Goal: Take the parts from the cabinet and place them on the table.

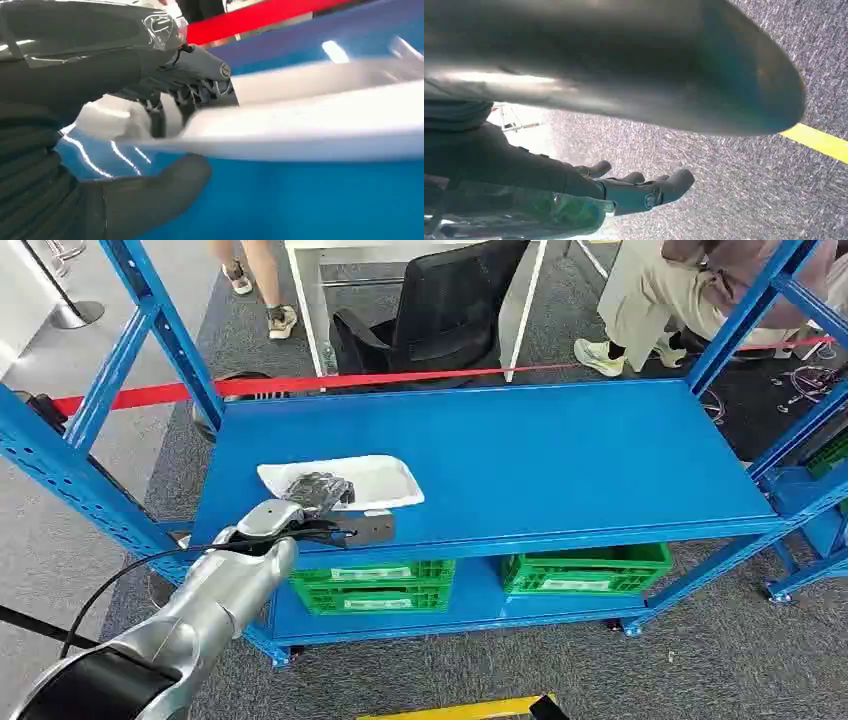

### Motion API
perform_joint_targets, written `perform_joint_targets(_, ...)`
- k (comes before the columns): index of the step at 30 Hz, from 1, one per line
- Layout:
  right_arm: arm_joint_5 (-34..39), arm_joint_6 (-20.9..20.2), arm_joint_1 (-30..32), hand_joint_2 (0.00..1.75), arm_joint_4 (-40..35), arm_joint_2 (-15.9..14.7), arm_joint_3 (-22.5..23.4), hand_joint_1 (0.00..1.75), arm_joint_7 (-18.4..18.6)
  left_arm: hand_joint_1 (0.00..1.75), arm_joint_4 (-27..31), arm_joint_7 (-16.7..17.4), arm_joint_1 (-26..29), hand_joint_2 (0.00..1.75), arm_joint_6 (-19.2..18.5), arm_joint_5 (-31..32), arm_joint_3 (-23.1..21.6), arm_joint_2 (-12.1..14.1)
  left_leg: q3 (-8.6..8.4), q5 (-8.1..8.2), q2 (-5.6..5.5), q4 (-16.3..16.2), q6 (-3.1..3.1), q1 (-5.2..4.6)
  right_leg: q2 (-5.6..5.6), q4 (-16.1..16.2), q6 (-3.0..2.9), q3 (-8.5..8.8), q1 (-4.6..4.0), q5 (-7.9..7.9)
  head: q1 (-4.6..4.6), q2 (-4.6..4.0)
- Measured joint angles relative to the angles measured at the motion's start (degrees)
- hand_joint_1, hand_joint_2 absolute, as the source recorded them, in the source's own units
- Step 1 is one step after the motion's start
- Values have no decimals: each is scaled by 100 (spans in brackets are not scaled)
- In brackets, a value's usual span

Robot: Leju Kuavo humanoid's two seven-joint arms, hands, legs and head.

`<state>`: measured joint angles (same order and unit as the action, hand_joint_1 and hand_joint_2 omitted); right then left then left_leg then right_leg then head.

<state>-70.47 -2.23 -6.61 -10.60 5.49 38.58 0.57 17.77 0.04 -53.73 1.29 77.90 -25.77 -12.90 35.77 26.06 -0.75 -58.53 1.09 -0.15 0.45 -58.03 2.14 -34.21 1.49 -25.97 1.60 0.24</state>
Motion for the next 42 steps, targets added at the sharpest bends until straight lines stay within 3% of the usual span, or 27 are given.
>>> perform_joint_targets(16, 35, 17, 29, 0, 0, -9, 7, 0, -72, 171, 0, 20, -52, 175, -11, -17, 4, 2, -25, 0, 6, 1, 0, 0, 1, 0, 0, 22, -1, -1, 0, 0)
perform_joint_targets(21, 44, 24, 32, 0, 0, -9, 11, 0, -83, 175, 0, -165, -49, 175, 89, -207, 78, -2, -28, 0, 6, 1, 0, 0, 1, 0, 0, 25, -1, -1, 0, 0)
perform_joint_targets(26, 109, 89, 67, 0, 2, -9, 17, 0, -98, 175, 30, -941, 0, 175, 223, -989, 426, -109, -28, 0, -2, 1, 0, 0, -1, 1, 4, 26, 1, -3, -2, 0)
perform_joint_targets(32, 144, 151, 118, 0, 2, -7, 74, 0, -109, 175, 354, -2105, 226, 175, 72, -2141, 844, -512, -23, 5, 1, 0, 1, -4, 0, 1, 5, 23, 4, -4, 0, 0)
perform_joint_targets(40, 133, 232, 229, 0, 2, -2, 146, 0, -109, 175, 1374, -2875, 717, 175, -416, -4174, 559, -756, -23, 7, 4, 1, 2, -3, 1, 2, 5, 19, 1, -5, 0, 0)
perform_joint_targets(42, 122, 238, 245, 0, 2, -2, 151, 0, -109, 175, 1756, -2911, 889, 175, -533, -4518, 422, -769, -23, 7, 3, 2, 2, -2, 1, 2, 5, 20, 1, -6, 0, 0)
